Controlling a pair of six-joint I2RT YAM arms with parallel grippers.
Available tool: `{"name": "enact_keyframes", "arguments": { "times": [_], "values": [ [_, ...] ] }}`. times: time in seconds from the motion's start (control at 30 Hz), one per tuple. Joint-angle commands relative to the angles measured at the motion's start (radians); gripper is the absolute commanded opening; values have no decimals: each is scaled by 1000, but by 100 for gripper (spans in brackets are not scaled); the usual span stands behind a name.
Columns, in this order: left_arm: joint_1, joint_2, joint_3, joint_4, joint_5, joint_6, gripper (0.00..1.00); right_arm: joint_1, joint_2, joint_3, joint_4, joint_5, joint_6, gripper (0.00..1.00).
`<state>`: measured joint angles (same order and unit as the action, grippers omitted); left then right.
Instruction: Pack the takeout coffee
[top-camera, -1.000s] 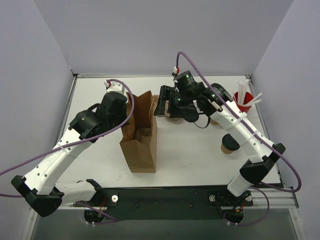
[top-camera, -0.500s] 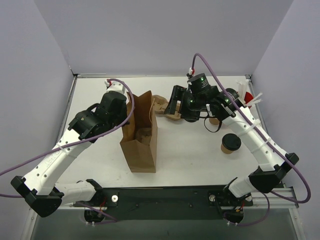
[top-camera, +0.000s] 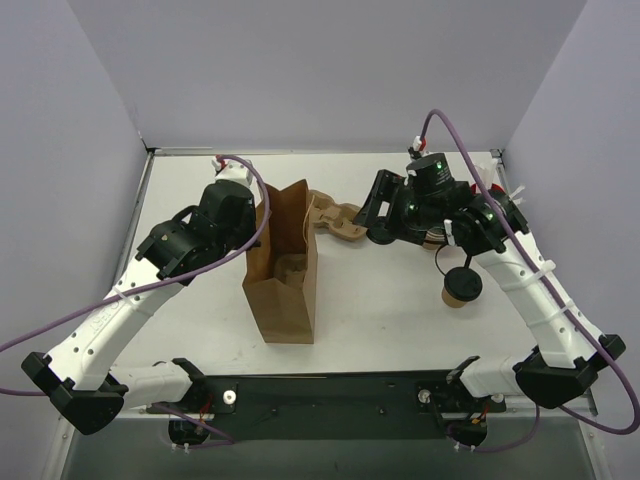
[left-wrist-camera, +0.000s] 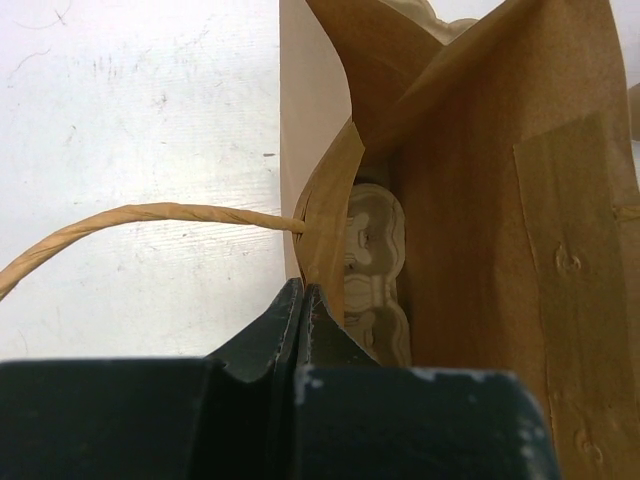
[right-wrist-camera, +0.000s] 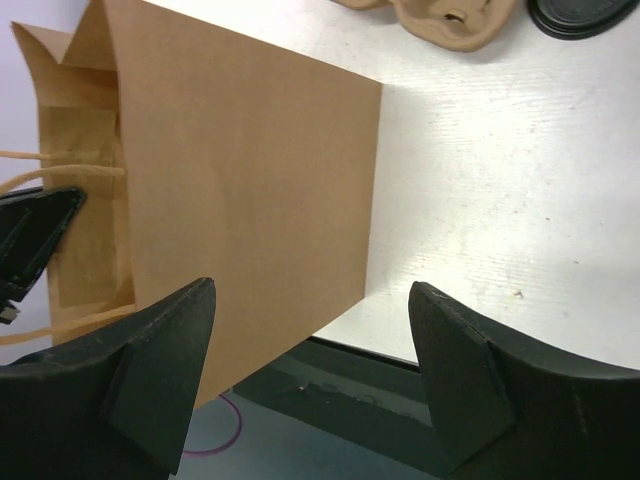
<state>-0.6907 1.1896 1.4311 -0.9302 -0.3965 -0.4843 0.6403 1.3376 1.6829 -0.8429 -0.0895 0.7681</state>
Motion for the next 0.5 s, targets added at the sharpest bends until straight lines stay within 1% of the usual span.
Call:
{"name": "enact_keyframes", "arguments": {
  "times": [0.0,0.23,0.33,0.47],
  "values": [
    [7,-10,8,56,41,33,0,-16,-52,-35,-48,73,20,73],
    [5,-2,12,65,64,50,0,-21,-80,-48,-76,86,16,73],
    [5,-2,14,70,73,55,0,-22,-90,-46,-107,140,20,73],
    [5,-4,11,82,102,59,0,-33,-95,-60,-146,169,33,73]
  ]
}}
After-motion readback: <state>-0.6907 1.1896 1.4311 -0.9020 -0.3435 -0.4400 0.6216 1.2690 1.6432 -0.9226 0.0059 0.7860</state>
